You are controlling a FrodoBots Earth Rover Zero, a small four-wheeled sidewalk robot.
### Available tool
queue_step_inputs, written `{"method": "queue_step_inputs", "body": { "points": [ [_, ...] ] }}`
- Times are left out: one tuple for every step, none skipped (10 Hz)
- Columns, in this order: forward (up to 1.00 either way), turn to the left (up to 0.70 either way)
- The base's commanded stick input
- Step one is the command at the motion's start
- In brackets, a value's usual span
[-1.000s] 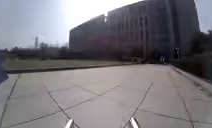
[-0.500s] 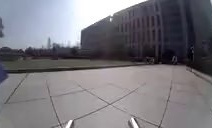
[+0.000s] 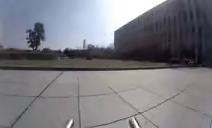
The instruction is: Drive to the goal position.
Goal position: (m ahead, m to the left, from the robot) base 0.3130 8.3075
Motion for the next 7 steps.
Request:
{"method": "queue_step_inputs", "body": {
  "points": [
    [0.00, 0.45],
    [0.00, 0.45],
    [0.00, 0.45],
    [0.00, 0.45],
    [0.00, 0.45],
    [0.00, 0.45],
    [0.00, 0.45]
  ]
}}
